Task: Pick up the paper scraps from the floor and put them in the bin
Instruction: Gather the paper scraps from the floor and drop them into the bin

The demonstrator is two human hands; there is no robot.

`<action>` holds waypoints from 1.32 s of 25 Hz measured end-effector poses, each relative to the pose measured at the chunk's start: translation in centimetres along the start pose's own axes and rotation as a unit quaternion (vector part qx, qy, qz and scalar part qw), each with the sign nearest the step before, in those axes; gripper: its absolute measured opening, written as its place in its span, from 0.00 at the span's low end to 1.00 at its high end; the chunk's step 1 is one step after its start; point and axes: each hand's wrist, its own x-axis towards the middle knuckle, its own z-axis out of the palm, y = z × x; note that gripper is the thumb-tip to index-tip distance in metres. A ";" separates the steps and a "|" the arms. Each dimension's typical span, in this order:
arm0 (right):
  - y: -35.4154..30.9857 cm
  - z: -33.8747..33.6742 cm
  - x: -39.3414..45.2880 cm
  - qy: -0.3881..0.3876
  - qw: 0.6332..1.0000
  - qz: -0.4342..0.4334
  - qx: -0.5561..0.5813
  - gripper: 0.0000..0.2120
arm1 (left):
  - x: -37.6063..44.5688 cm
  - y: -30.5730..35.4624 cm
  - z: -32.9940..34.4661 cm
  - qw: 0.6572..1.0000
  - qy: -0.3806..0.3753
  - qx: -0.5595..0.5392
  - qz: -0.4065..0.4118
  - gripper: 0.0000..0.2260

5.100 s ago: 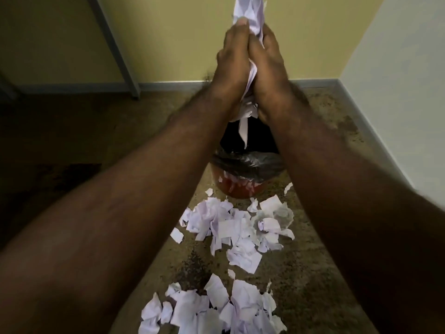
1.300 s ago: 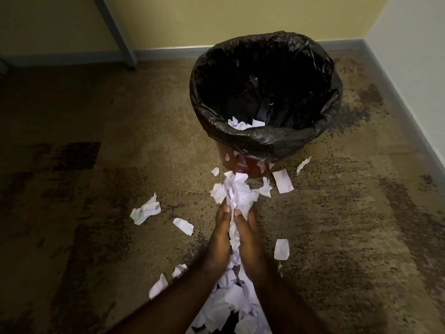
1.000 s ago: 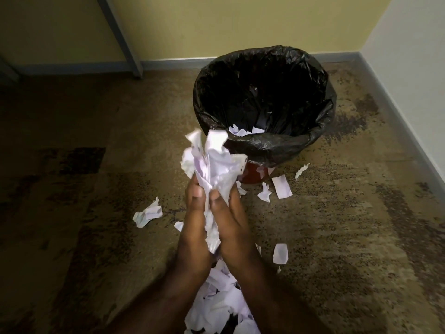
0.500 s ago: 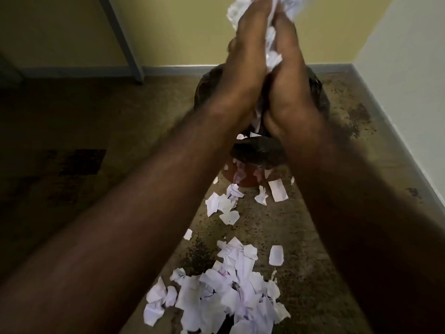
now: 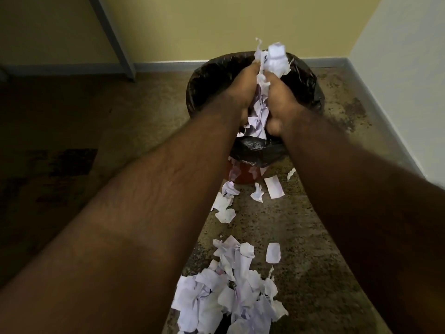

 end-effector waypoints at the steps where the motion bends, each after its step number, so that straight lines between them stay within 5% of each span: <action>1: 0.1 0.0 0.3 -0.006 1.000 0.017 -0.011 0.18 | -0.5 0.1 -0.3 1.000 0.003 0.026 -0.008 0.25; 12: -1.3 0.1 -1.5 0.045 0.978 0.092 -0.182 0.18 | -2.3 1.1 -2.5 0.995 0.047 0.048 -0.074 0.23; 15: -2.6 -0.3 -3.1 0.038 0.964 0.011 -0.261 0.18 | -2.2 1.4 -2.7 0.999 0.044 0.028 -0.009 0.24; 17: -3.8 -1.6 -3.7 0.034 0.946 -0.115 -0.301 0.20 | -2.9 2.1 -3.2 0.993 0.094 0.029 0.065 0.19; 20: -5.3 -5.9 -5.2 0.064 0.899 -0.304 -0.310 0.14 | -4.1 2.8 -6.3 0.960 0.174 -0.012 0.220 0.13; 22: -5.0 -10.1 -5.3 0.149 0.884 -0.347 -0.276 0.14 | -5.3 1.9 -9.7 0.924 0.235 -0.064 0.296 0.09; 26: 0.0 -18.2 -4.1 0.239 0.871 -0.273 -0.332 0.16 | -6.9 -2.2 -16.1 0.885 0.331 -0.050 0.325 0.12; 30: 7.8 -23.3 -4.0 0.205 0.863 -0.149 -0.437 0.15 | -5.6 -10.0 -21.1 0.869 0.401 0.180 0.227 0.13; 33: 13.0 -26.1 -3.1 0.142 0.791 -0.028 -0.594 0.23 | -4.5 -16.4 -23.4 0.862 0.333 0.361 0.124 0.16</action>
